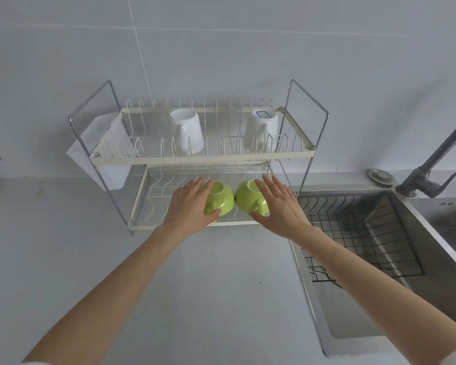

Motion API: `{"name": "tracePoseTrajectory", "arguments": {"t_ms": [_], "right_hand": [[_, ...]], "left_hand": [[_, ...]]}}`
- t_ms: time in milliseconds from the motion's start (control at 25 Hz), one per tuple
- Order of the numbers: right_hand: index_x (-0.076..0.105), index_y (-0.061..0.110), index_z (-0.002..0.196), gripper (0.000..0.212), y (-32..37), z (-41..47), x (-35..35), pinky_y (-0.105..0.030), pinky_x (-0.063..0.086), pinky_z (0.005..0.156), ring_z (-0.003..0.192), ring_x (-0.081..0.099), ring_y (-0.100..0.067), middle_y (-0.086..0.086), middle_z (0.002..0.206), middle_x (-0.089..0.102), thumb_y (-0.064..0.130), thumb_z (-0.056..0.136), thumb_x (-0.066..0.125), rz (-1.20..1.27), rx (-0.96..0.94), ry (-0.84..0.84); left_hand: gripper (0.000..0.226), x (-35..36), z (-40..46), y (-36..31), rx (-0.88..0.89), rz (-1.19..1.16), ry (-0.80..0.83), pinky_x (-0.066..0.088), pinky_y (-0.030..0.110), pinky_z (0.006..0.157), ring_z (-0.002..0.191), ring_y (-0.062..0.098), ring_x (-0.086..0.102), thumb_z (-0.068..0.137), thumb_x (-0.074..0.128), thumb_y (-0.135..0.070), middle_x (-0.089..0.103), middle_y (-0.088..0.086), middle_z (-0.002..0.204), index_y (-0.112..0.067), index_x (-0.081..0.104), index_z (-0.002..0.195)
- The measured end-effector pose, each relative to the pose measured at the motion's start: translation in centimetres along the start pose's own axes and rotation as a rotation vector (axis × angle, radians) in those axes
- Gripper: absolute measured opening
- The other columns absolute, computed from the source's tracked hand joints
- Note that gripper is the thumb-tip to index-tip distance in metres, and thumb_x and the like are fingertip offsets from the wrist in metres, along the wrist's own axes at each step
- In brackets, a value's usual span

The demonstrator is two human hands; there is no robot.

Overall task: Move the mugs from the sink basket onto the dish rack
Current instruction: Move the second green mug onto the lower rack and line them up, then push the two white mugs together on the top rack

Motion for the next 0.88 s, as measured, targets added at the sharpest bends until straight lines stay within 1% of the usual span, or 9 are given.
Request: {"name": "tracePoseTrajectory", "arguments": {"t_ms": [160,320,480,560,680,800,880], "right_hand": [[0.011,0.021,0.147,0.072,0.8,-3.1,-2.0,-0.034,0.001,0.120,0.147,-0.003,-0.019,-0.002,0.159,0.004,0.042,0.090,0.049,-0.025,-0.065,-0.067],[0.011,0.021,0.147,0.074,1.4,-4.5,-4.1,-0.033,0.000,0.119,0.147,-0.001,-0.019,-0.001,0.159,0.006,0.042,0.089,0.051,-0.062,-0.118,-0.109],[0.011,0.021,0.147,0.073,2.2,-3.6,-6.5,-0.033,0.001,0.119,0.147,-0.001,-0.018,-0.001,0.159,0.005,0.043,0.089,0.050,-0.085,-0.142,-0.160],[0.013,0.021,0.147,0.072,2.7,-2.8,-7.8,-0.033,0.002,0.119,0.147,0.000,-0.018,-0.001,0.159,0.007,0.043,0.089,0.050,-0.074,-0.154,-0.203],[0.015,0.020,0.147,0.069,3.3,-1.4,-9.4,-0.034,0.005,0.120,0.147,0.003,-0.018,-0.002,0.159,0.009,0.040,0.090,0.050,-0.074,-0.169,-0.248],[0.018,0.018,0.146,0.064,3.4,0.4,-11.2,-0.035,0.012,0.119,0.146,0.010,-0.020,-0.003,0.158,0.013,0.035,0.092,0.048,-0.057,-0.167,-0.284],[0.019,0.019,0.146,0.062,3.0,1.8,-12.1,-0.037,0.022,0.115,0.144,0.020,-0.021,-0.003,0.158,0.014,0.033,0.093,0.047,-0.002,-0.111,-0.255]], "left_hand": [[0.068,-2.3,-3.3,-1.4,0.052,-0.038,-0.172,0.022,0.041,0.114,0.139,0.024,0.028,0.084,0.056,-0.041,0.032,0.008,0.151,-0.015,0.030,0.140],[0.065,-4.9,-5.2,-2.1,0.087,-0.031,-0.275,0.026,0.041,0.113,0.137,0.026,0.034,0.083,0.059,-0.038,0.038,0.010,0.148,-0.013,0.035,0.138],[0.069,-7.8,-5.5,-2.2,0.088,0.015,-0.318,0.027,0.040,0.111,0.137,0.025,0.034,0.080,0.049,-0.048,0.038,0.009,0.147,-0.013,0.035,0.138],[0.067,-9.2,-5.0,-2.2,0.093,0.029,-0.340,0.027,0.040,0.112,0.137,0.025,0.034,0.083,0.051,-0.046,0.038,0.009,0.148,-0.013,0.034,0.138],[0.062,-11.2,-3.9,-2.3,0.103,0.023,-0.373,0.026,0.040,0.112,0.137,0.023,0.032,0.086,0.055,-0.037,0.036,0.007,0.149,-0.013,0.033,0.139],[0.061,-13.0,-1.9,-2.4,0.092,-0.020,-0.354,0.030,0.039,0.109,0.137,0.022,0.032,0.087,0.053,-0.037,0.034,0.002,0.150,-0.016,0.030,0.140],[0.062,-13.7,-0.1,-2.1,0.061,-0.053,-0.308,0.031,0.041,0.109,0.138,0.022,0.030,0.087,0.053,-0.038,0.031,0.002,0.151,-0.017,0.029,0.140]]}}
Point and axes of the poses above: each hand's wrist, its own z-axis towards the middle knuckle, its own x-axis out of the palm, y = z × x, the point moved 2 cm from there along z, towards the middle knuckle
